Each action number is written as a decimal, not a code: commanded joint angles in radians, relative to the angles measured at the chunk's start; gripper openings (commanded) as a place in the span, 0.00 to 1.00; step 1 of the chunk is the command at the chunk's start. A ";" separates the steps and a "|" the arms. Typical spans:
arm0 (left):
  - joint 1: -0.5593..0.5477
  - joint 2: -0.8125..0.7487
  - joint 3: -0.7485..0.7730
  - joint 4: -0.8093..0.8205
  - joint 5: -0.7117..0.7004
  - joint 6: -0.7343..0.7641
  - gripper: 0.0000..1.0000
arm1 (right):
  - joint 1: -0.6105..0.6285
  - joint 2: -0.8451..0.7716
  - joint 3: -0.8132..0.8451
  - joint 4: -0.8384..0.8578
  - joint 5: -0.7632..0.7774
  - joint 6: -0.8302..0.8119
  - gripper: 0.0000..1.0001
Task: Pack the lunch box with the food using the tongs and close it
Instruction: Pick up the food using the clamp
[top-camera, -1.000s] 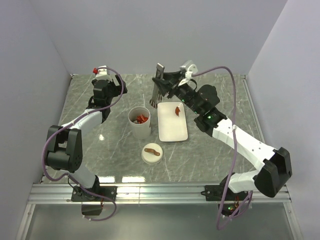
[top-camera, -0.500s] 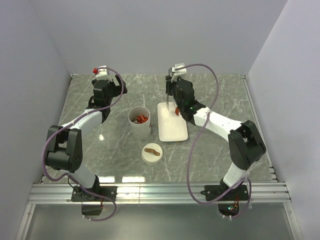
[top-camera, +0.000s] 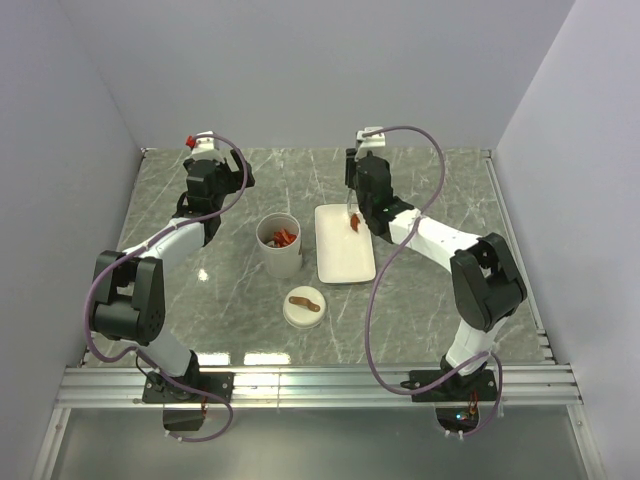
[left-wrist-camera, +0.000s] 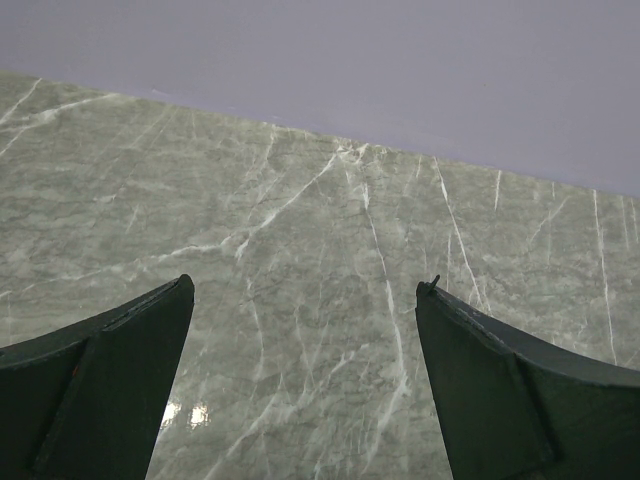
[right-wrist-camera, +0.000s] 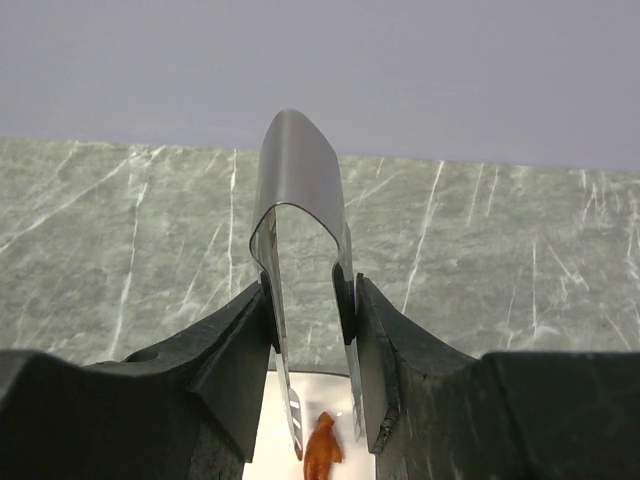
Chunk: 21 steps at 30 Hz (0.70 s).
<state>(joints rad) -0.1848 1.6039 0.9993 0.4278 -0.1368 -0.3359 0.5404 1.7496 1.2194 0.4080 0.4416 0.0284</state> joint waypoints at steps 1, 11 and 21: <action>0.004 0.004 0.035 0.028 -0.001 -0.006 0.99 | 0.001 -0.001 0.016 0.009 0.020 0.031 0.44; 0.002 0.002 0.032 0.031 0.005 -0.008 0.99 | 0.041 -0.044 -0.029 -0.021 0.043 0.064 0.44; 0.002 -0.001 0.032 0.032 0.005 -0.008 0.99 | 0.067 -0.009 0.005 -0.090 0.134 0.057 0.33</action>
<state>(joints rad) -0.1848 1.6039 0.9993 0.4282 -0.1364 -0.3367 0.5964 1.7508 1.2045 0.3592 0.5182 0.0780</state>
